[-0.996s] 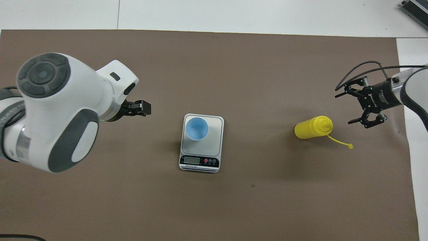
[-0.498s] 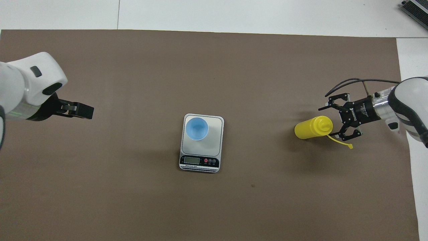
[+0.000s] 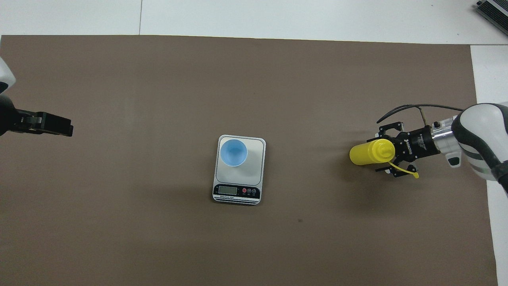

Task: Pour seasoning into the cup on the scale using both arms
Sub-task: 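Grasp the yellow bottle with the right gripper and lift it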

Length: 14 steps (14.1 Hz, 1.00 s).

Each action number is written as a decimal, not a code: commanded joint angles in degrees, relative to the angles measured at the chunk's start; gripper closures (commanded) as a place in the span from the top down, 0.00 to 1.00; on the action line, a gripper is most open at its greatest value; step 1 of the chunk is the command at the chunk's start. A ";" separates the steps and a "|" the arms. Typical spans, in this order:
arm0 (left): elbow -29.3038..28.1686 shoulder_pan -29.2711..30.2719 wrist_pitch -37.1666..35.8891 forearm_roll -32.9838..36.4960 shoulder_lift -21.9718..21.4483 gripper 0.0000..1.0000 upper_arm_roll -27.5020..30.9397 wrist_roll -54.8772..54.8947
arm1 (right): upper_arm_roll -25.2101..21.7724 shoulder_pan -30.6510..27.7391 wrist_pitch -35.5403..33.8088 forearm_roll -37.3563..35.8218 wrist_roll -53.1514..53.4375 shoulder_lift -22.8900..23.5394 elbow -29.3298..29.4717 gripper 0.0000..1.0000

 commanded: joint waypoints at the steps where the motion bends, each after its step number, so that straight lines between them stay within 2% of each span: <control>1: 1.37 1.12 -2.87 -0.71 0.58 1.00 -0.71 0.36 | 0.23 2.39 1.58 1.49 -2.10 -2.32 -2.35 0.37; 2: 2.50 1.38 -6.28 -0.44 0.84 1.00 -0.53 0.36 | 0.23 3.53 1.67 1.40 -1.76 -3.19 -2.26 0.00; 4: 4.88 1.12 -6.59 -0.09 1.02 1.00 -0.70 0.36 | 0.06 7.13 6.99 0.52 4.53 -4.51 -2.26 0.00; 6: 3.49 0.51 -4.65 -0.09 0.67 1.00 -0.79 0.45 | 0.14 8.72 10.80 -3.14 12.45 -5.57 -1.48 0.00; 10: 1.63 0.68 -2.97 -0.27 0.06 1.00 -0.88 0.62 | 0.14 16.09 13.62 -16.42 22.47 -5.75 1.25 0.00; 14: 1.63 0.68 -1.92 0.00 0.58 1.00 -0.88 0.98 | 0.23 20.41 13.53 -23.29 36.44 -4.78 6.08 0.00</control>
